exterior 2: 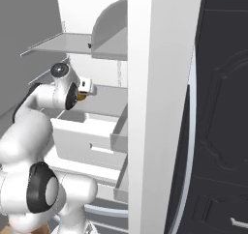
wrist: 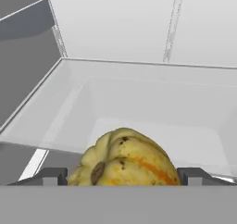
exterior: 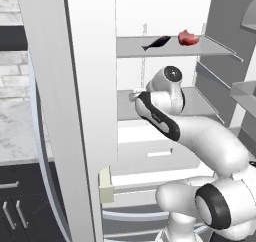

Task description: Gather the squash and lime from the fridge and place them on a tray on the dining counter. Then gather the fish and steak from the fridge and place them on the other tray.

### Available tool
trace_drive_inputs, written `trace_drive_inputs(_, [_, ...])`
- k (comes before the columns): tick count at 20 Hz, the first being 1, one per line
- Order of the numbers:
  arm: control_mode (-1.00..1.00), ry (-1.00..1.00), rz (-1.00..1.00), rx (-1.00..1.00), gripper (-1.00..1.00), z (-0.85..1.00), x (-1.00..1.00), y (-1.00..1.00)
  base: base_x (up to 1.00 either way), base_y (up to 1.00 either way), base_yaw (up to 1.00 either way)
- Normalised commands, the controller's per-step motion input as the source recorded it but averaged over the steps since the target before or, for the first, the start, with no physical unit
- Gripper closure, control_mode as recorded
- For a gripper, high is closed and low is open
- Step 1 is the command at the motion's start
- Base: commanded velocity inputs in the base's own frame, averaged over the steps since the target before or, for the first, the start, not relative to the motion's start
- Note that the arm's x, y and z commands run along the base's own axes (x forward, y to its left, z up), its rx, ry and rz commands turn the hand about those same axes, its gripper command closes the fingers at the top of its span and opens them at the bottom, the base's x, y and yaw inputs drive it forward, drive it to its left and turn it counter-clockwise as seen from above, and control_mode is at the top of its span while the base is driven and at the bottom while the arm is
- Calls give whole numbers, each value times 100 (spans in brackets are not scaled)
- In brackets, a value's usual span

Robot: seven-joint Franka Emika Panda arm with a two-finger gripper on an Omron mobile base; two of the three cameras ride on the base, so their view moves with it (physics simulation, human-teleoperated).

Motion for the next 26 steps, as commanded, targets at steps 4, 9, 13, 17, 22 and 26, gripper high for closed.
trace_drive_inputs(4, [-100, 0, -2, 0, 100, 29, -100, -10, 0, 0, 0])
trace_drive_inputs(9, [-100, 0, -3, 0, 100, 31, -100, -13, 0, 0, 0])
trace_drive_inputs(13, [-100, 0, -3, 0, 100, 30, -100, -9, 0, 0, 0])
trace_drive_inputs(17, [-100, 2, -2, 1, 100, 30, -100, -8, 0, 0, 0])
trace_drive_inputs(22, [-100, 6, -1, 2, 100, 32, -100, -6, 0, 0, 0])
trace_drive_inputs(26, [-100, 5, 0, 2, 100, 16, -96, -3, 0, 0, 0])
